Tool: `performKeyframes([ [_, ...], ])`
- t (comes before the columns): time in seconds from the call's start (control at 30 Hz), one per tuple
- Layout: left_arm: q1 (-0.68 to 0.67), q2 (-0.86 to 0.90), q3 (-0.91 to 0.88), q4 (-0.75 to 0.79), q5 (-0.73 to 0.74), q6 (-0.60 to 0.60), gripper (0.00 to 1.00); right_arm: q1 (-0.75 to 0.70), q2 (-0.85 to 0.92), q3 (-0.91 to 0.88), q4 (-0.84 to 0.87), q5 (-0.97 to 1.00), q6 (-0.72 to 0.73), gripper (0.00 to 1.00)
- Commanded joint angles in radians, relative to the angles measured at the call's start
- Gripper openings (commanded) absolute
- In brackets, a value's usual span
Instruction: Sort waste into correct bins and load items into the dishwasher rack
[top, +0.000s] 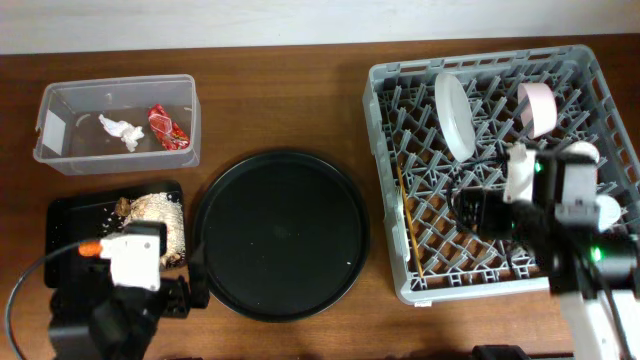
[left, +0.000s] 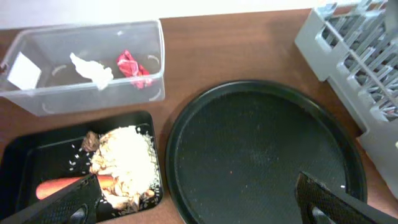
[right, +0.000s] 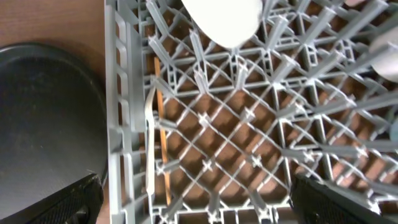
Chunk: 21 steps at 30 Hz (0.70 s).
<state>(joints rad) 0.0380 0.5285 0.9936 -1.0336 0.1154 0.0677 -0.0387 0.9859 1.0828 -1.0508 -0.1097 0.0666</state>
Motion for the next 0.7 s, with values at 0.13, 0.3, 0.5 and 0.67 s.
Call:
performKeyframes([
  [0.13,0.0,-0.016,-0.014,0.004,-0.004,0.001,0.99,-0.002,-0.051,-0.032,-0.027,0.043,-0.007,0.99],
  [0.3,0.0,-0.016,-0.014,0.004,-0.004,0.001,0.99,-0.002,0.001,-0.032,-0.027,0.043,-0.007,0.99],
  [0.5,0.0,-0.016,-0.014,0.004,-0.003,0.002,0.99,-0.002,0.115,-0.032,-0.027,0.044,-0.007,0.99],
  [0.67,0.0,-0.016,-0.014,0.004,-0.003,0.002,0.99,-0.001,0.138,-0.033,-0.027,0.13,-0.007,0.99],
])
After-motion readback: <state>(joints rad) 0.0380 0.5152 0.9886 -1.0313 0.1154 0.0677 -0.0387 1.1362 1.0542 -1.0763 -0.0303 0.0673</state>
